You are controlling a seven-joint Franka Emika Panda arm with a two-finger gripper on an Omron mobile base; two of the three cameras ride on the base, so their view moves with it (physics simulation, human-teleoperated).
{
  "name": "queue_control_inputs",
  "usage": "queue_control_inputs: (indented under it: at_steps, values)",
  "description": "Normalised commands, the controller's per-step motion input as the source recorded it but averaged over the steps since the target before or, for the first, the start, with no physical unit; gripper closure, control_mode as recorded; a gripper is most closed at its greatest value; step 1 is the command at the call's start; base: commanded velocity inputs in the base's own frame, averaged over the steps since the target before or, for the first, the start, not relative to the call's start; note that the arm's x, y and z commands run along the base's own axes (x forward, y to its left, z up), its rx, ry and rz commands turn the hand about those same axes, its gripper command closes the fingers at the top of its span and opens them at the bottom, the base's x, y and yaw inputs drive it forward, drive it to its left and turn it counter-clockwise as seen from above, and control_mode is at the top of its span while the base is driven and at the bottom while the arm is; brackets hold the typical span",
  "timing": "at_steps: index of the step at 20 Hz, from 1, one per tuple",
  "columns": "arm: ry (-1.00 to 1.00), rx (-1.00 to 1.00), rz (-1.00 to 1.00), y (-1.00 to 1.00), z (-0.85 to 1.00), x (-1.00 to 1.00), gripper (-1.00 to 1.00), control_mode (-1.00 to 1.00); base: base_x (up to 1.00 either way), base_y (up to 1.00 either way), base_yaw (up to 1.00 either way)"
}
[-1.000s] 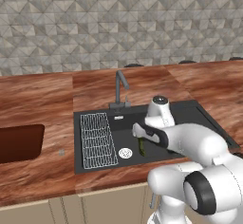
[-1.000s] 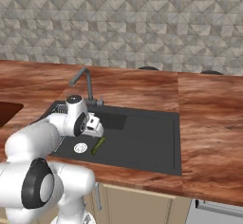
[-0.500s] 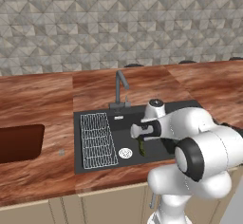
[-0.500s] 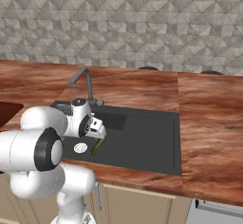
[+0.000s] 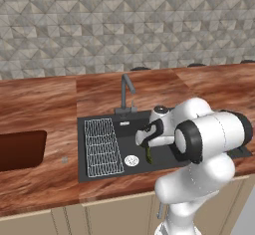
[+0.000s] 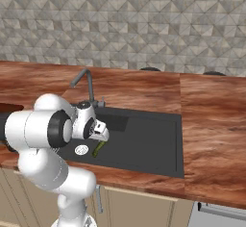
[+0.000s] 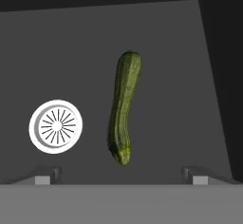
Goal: Pick up all produce items and place them in the sink. Turn on the sink faucet to wash them. Then turn the sink off and put them in the tray.
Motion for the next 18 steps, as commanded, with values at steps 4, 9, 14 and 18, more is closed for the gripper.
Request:
queue_control_inputs:
  at_steps: [4, 9, 14, 18]
  values:
    - [0.02, 0.00, 0.00, 0.00, -0.24, 0.14, -1.00, -1.00, 0.00, 0.00, 0.00]
    - [0.02, 0.01, 0.00, 0.00, -0.24, 0.14, -1.00, -1.00, 0.00, 0.00, 0.00]
    - [0.01, 0.00, -0.01, 0.00, -0.26, 0.12, -1.00, -1.00, 0.00, 0.00, 0.00]
    - [0.00, 0.01, -0.01, -0.01, -0.27, 0.08, -1.00, -1.00, 0.00, 0.00, 0.00]
